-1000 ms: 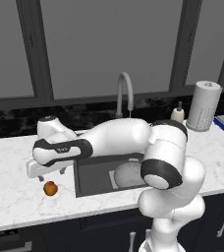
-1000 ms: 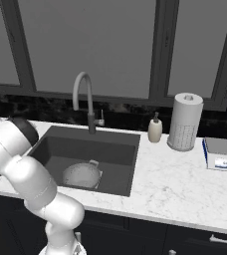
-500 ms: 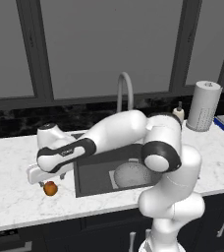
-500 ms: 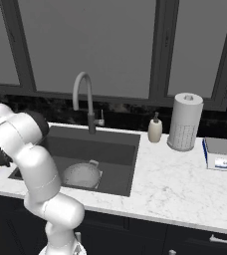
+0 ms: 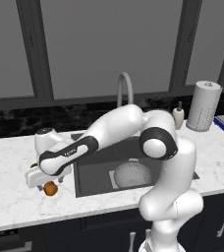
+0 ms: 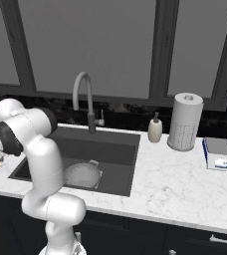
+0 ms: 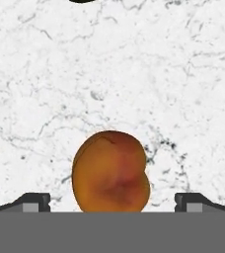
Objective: Put the colander in the sink, put the peach, mango in the colander, and turn on the sink faucet and pour water over the colander.
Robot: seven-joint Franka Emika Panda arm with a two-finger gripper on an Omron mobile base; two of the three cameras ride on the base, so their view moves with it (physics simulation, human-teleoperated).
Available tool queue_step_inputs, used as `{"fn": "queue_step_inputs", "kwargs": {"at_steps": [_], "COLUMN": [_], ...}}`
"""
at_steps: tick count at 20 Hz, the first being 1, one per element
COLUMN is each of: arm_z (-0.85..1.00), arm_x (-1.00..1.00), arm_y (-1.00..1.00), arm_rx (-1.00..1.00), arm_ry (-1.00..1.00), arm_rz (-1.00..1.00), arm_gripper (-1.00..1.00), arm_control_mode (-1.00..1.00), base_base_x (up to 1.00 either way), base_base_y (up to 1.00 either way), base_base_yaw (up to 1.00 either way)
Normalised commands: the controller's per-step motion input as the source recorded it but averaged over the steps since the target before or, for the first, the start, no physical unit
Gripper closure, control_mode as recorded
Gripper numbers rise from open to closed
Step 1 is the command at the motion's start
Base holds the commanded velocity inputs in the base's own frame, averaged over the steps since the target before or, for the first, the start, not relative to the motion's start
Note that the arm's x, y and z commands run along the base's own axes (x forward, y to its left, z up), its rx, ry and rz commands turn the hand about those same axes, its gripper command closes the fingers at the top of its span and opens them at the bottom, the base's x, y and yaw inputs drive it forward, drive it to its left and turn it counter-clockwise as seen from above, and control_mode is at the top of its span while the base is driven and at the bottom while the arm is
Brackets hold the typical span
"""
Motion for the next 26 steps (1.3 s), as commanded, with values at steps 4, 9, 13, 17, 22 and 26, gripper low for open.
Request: {"fn": "queue_step_inputs", "kwargs": {"at_steps": [4, 9, 13, 17, 22, 26], "arm_z": [-0.26, -0.34, -0.24, 0.0, 0.0, 0.0], "arm_x": [0.0, 0.0, 0.0, 0.0, 0.0, 0.0], "arm_y": [0.0, 0.04, 0.01, 0.0, 0.0, 0.0], "arm_rx": [0.0, 0.0, 0.0, 0.0, 0.0, 0.0], "arm_ry": [0.0, -0.01, 0.0, 0.0, 0.0, 0.0], "arm_rz": [0.0, 0.0, 0.0, 0.0, 0.0, 0.0], "arm_gripper": [-1.0, -1.0, -1.0, -1.0, -1.0, 1.0], "arm_control_mode": [-1.0, -1.0, -1.0, -1.0, -1.0, -1.0], "base_base_x": [0.0, 0.0, 0.0, 0.0, 0.0, 0.0], "base_base_y": [0.0, 0.0, 0.0, 0.0, 0.0, 0.0], "base_base_yaw": [0.0, 0.0, 0.0, 0.0, 0.0, 0.0]}}
